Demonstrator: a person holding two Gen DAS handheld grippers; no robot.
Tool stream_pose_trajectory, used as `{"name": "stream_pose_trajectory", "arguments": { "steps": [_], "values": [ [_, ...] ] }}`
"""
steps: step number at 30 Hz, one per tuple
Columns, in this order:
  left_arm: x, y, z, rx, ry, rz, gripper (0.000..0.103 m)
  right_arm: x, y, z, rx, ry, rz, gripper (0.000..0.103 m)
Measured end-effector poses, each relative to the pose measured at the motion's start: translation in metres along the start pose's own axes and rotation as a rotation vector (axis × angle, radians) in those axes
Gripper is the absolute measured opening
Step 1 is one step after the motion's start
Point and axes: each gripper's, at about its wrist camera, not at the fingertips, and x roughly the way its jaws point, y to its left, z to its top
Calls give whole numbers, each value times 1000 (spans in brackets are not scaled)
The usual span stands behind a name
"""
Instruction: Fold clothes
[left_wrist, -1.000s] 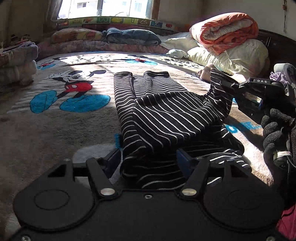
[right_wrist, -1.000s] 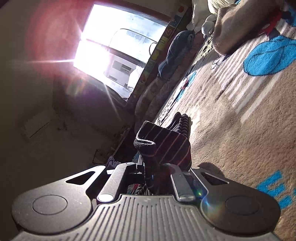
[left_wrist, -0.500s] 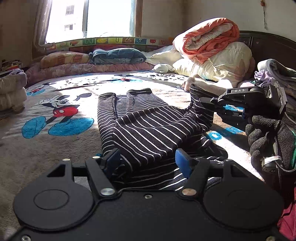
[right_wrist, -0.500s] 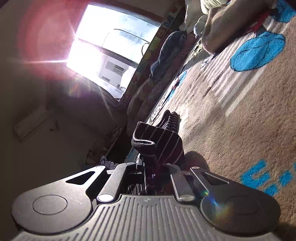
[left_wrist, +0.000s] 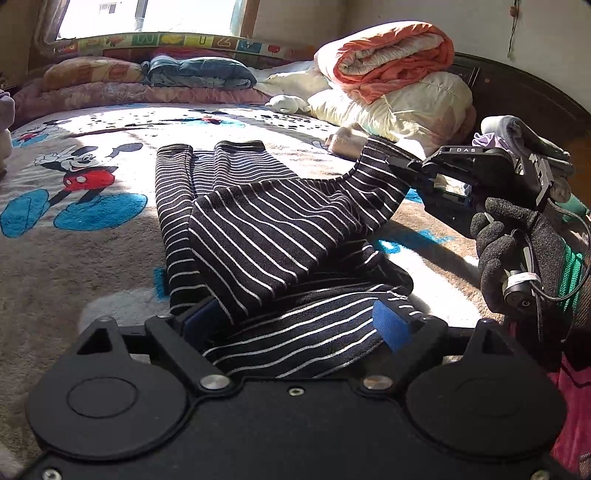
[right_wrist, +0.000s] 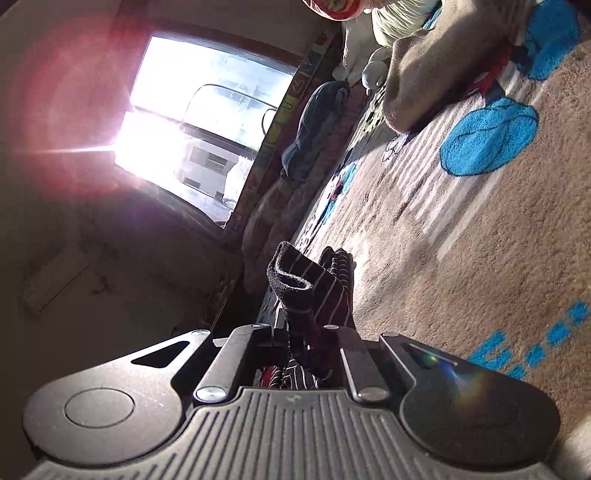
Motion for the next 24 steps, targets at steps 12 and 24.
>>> {"name": "stream_pose_trajectory", "arguments": {
  "steps": [12,24],
  "values": [
    [21,14,-12,144,58,-65,92,23,111,45,-119,-19,-62,10],
    [12,50,-12,-37,42,-241,93,141,170,49,-248,49,-196,10]
  ]
}}
